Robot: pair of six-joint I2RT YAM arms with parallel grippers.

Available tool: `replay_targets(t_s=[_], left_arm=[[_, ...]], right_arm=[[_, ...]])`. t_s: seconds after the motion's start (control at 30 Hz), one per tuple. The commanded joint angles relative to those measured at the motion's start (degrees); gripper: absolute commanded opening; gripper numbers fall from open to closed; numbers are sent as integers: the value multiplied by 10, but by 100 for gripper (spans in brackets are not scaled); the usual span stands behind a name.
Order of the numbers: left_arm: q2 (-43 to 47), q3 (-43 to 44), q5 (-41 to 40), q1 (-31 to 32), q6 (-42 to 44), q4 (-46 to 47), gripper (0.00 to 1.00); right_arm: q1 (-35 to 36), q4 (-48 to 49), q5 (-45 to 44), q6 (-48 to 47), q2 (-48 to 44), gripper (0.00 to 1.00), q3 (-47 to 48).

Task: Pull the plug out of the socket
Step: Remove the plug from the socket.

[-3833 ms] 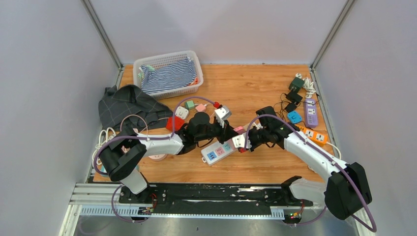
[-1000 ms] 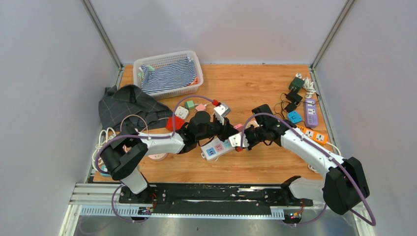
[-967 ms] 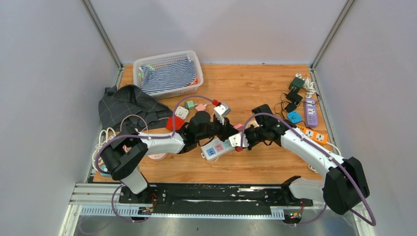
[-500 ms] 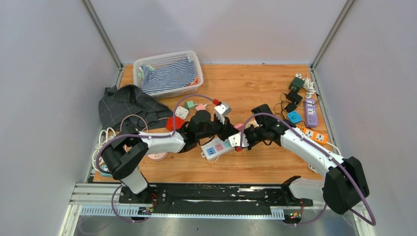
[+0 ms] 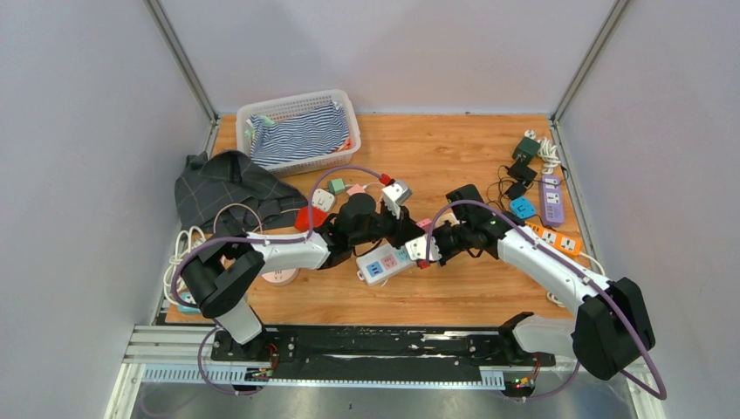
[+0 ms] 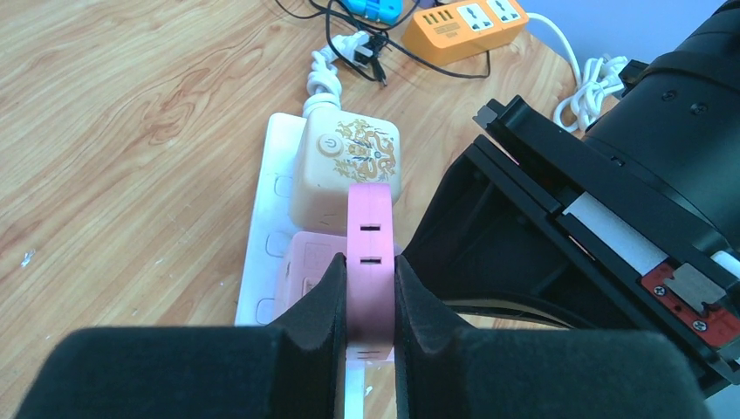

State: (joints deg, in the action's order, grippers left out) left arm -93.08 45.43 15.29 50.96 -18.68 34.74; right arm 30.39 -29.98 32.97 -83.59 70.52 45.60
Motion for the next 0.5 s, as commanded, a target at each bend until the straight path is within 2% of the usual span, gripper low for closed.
replay_targets(t_s=[0.0,0.23,0.47], left_arm=[[-25,26,62,13,-16,-5,0],[18,-25,3,13,-8,-4,0],[18,-32,11,13,-13,-4,0]], right_arm=[[11,-67,-34,9,46,18,-32],[11,-70,-34,11,49,18,-29],[12,-73,-35,12,52,18,-27]])
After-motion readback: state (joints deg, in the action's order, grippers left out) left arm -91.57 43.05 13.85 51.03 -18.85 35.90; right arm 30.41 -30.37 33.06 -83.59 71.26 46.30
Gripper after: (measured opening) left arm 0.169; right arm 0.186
